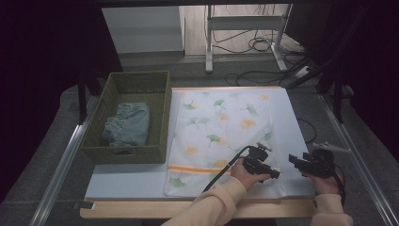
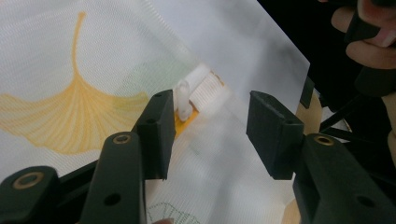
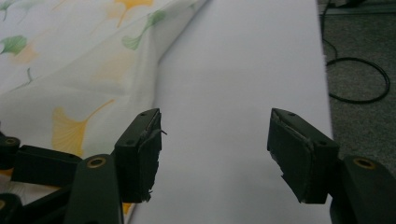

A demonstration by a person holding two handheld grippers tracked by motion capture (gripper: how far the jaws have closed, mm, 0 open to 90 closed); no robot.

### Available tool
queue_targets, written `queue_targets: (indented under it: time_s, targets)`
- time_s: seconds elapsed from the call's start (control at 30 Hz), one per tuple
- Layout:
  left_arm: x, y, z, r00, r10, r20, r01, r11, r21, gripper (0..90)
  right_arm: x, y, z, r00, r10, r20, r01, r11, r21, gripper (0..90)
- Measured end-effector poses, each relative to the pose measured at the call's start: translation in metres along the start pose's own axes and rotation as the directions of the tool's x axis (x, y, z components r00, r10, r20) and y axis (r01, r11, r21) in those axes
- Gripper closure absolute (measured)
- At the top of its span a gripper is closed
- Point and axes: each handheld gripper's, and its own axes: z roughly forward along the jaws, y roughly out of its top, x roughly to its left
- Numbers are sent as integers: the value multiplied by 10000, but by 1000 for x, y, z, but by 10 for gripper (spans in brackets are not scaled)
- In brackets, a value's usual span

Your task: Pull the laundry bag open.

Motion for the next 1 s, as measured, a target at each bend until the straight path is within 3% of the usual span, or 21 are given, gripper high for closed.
queue_targets:
  time_s: [0.57, 0.77, 0.87, 1.0]
  targets:
    - [0, 8, 6, 9976, 313, -617, -316, 9995, -40, 552, -2, 0, -2, 9999, 114, 114, -113, 9998, -135, 357]
    - [-1, 11, 10, 9943, 553, -909, -558, 9984, -29, 601, -3, 0, -3, 9998, 135, 157, -132, 9997, -186, 357]
    - [-5, 10, 13, 9876, 951, -1252, -963, 9954, -31, 632, -4, 0, -4, 9995, 211, 219, -206, 9995, -246, 357]
    - [-5, 10, 13, 9853, 1030, -1360, -1048, 9945, -54, 695, -4, 0, -4, 9995, 201, 229, -195, 9995, -249, 358]
